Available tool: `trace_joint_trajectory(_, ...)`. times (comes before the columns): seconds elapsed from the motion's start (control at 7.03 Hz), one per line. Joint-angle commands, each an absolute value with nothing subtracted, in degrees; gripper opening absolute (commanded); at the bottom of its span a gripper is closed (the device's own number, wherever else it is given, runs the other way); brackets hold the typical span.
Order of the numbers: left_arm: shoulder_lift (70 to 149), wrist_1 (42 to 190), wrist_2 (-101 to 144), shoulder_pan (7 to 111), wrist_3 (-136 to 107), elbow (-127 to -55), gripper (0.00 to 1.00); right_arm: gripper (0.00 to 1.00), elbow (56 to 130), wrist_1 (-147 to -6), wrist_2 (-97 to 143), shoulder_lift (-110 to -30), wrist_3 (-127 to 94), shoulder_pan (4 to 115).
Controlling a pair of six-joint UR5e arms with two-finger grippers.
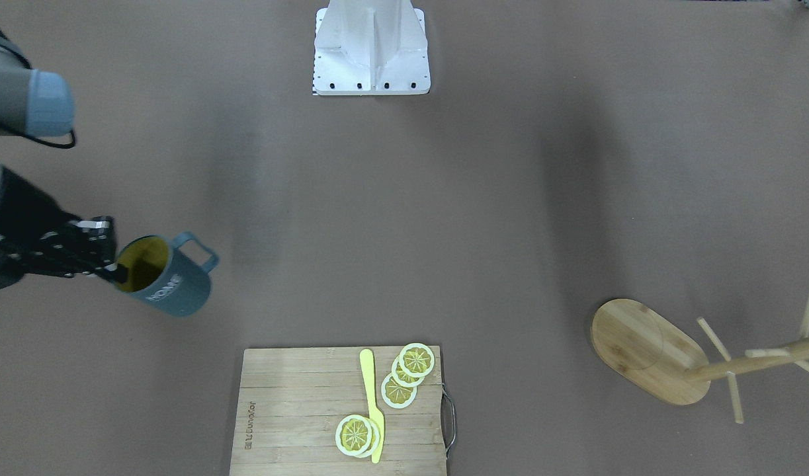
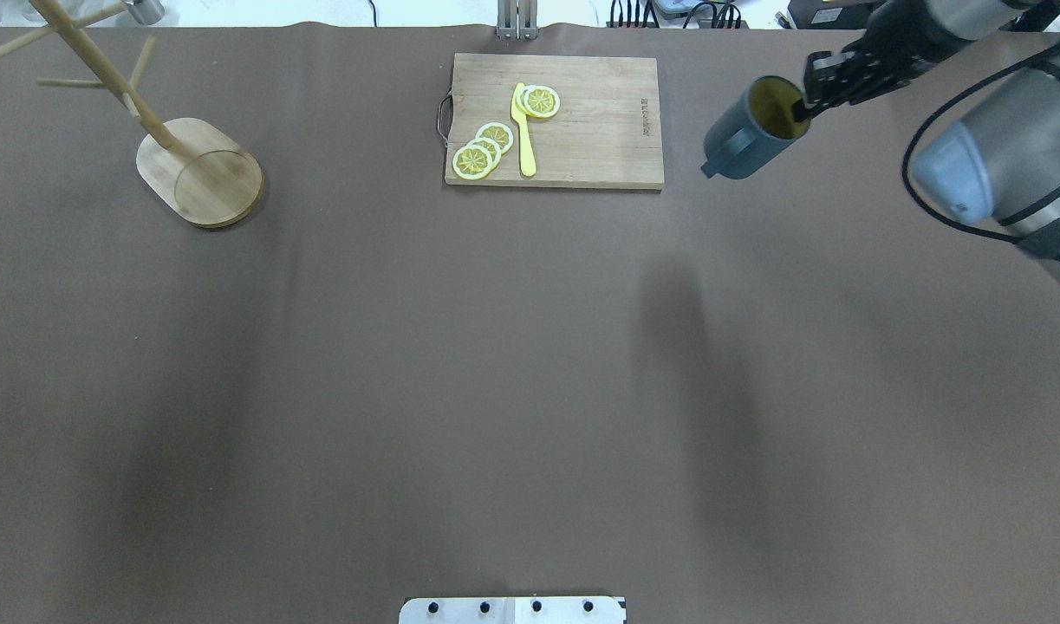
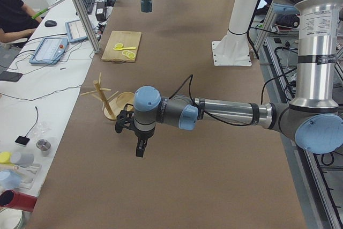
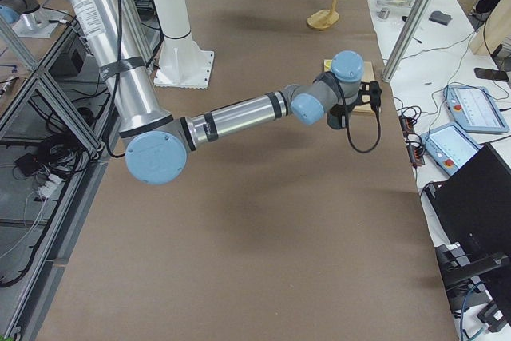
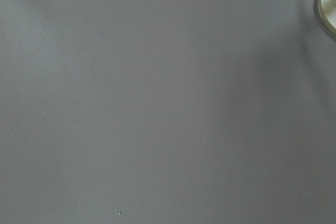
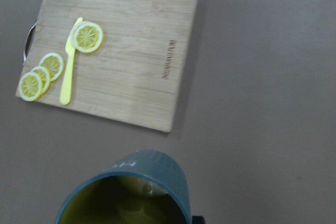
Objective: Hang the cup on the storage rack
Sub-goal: 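Carry the blue mug with the right gripper and lower it onto the table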
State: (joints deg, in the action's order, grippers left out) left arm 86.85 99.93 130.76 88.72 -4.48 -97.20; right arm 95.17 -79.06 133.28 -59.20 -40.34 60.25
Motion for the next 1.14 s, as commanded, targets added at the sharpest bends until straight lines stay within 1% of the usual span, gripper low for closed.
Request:
trace_joint_trajectory(0.0,86.9,99.9,130.8,88.7,-4.5,-96.9,0.98,0.00,95.8,-92.4,120.6,-49.8,-41.1,46.8)
trace_joint_trajectory(0.28,86.8,99.9,130.7,88.7,-4.5,-96.9,0.99,0.00,91.2,-92.4,120.1,-45.6,-46.7,42.9)
trace_joint_trajectory(0.57,86.8,99.9,130.7,88.7,-4.5,-96.6,0.98,0.00,83.7,-92.0,116.2,-39.7,-50.3,39.0)
trace_joint_trajectory(1.0,86.8,99.9,130.8,88.7,-4.4,-96.1,0.99,0.00,81.7,-92.1,116.6,-39.0,-51.8,39.0)
